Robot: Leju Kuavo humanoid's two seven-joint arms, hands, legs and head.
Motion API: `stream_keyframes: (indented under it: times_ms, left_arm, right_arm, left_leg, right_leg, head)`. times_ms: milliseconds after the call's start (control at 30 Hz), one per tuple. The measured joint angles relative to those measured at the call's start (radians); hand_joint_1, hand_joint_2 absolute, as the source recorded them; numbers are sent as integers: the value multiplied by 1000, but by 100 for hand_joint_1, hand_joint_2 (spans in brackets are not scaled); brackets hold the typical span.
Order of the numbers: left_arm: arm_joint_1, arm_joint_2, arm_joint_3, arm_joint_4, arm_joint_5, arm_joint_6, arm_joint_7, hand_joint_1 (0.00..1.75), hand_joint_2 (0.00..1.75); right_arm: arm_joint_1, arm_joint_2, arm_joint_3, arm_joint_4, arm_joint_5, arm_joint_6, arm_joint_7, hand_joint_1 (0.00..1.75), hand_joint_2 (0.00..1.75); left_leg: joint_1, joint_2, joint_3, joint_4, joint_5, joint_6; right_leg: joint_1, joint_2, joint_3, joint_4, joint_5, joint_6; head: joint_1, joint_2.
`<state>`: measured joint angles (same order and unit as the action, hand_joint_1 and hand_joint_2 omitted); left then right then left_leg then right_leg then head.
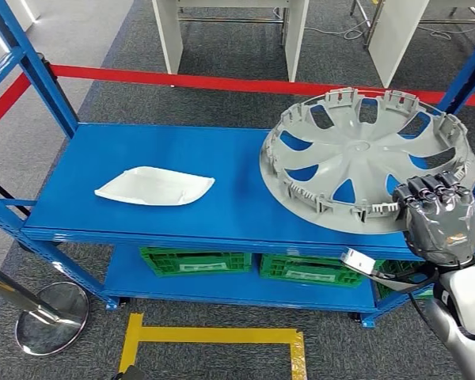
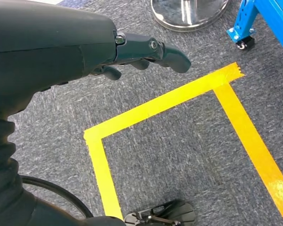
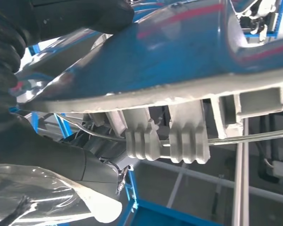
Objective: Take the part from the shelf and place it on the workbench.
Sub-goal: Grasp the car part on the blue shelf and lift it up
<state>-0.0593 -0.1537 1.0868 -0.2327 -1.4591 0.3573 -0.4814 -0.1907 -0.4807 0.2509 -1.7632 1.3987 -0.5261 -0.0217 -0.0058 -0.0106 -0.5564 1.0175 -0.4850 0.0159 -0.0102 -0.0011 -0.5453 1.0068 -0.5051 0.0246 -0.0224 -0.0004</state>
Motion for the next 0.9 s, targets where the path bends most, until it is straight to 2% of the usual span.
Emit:
stream_keyframes:
  times_ms: [367, 467, 567, 600, 633, 700, 733, 767, 800, 867, 900]
  left_arm:
    - [0, 1, 2, 0, 10, 21, -1, 0, 175]
    - [0, 1, 4, 0, 16, 42, 0, 0, 175]
    - [-1, 0, 5, 0, 19, 64, 4, 0, 175]
    - [-1, -1, 5, 0, 21, 68, 5, 0, 175]
    - [-1, -1, 5, 0, 22, 70, 7, 0, 175]
    - [-1, -1, 6, 0, 24, 69, 8, 0, 175]
    - [-1, -1, 6, 0, 25, 68, 8, 0, 175]
    - [0, -2, 6, 0, 26, 66, 8, 0, 175]
    - [1, -2, 7, 0, 27, 66, 8, 0, 175]
    - [1, -1, 8, 0, 35, 66, 9, 0, 175]
    - [0, 0, 12, 0, 41, 66, 11, 0, 175]
  right_arm:
    - [4, 1, 25, -30, -50, 2, -14, 175, 175]
    - [16, 8, 31, -38, -55, 0, -11, 175, 175]
    - [29, 12, 33, -51, -58, -7, -9, 175, 175]
    - [32, 13, 33, -54, -59, -11, -9, 175, 175]
    - [37, 13, 34, -57, -60, -14, -9, 175, 175]
    - [55, 15, 37, -59, -61, -19, -8, 175, 175]
    - [66, 16, 38, -59, -61, -20, -8, 175, 175]
    - [75, 17, 39, -59, -61, -22, -8, 175, 175]
    - [81, 18, 38, -60, -61, -24, -8, 175, 175]
    - [86, 20, 36, -62, -62, -29, -7, 175, 175]
    - [88, 21, 35, -63, -62, -31, -7, 175, 175]
  left_leg:
    - [-7, 0, -1, 4, -2, 3]
    - [-11, 0, -2, 6, -3, 9]
    - [-5, 1, 5, -15, 8, 24]
    - [-2, 1, 9, -25, 14, 29]
    - [2, 2, 13, -32, 18, 33]
    - [2, 2, 13, -34, 19, 35]
    - [2, 1, 12, -34, 18, 34]
    - [2, 0, 13, -32, 16, 32]
    - [4, 0, 14, -30, 14, 29]
    - [7, -1, 17, -21, 4, 17]
    - [7, -1, 14, -12, -2, 10]
  right_leg:
    - [-7, 0, 0, -1, 2, 4]
    - [-10, -1, 0, -3, 3, 10]
    - [-11, 0, -4, -2, -1, 19]
    - [-10, 0, -16, 19, -16, 21]
    - [-10, 0, -39, 63, -40, 23]
    - [-12, 1, -106, 195, -93, 29]
    - [-14, 0, -136, 248, -106, 32]
    - [-15, 0, -150, 266, -98, 34]
    - [-17, 0, -145, 243, -71, 37]
    - [-22, 0, -95, 121, 1, 42]
    - [-22, 1, -67, 64, 21, 42]
  head:
    - [0, 0]
    - [0, 0]
    - [0, 0]
    - [2, 0]
    - [4, 0]
    - [7, 0]
    - [7, 0]
    - [8, 0]
    - [8, 0]
    - [9, 0]
    - [11, 0]
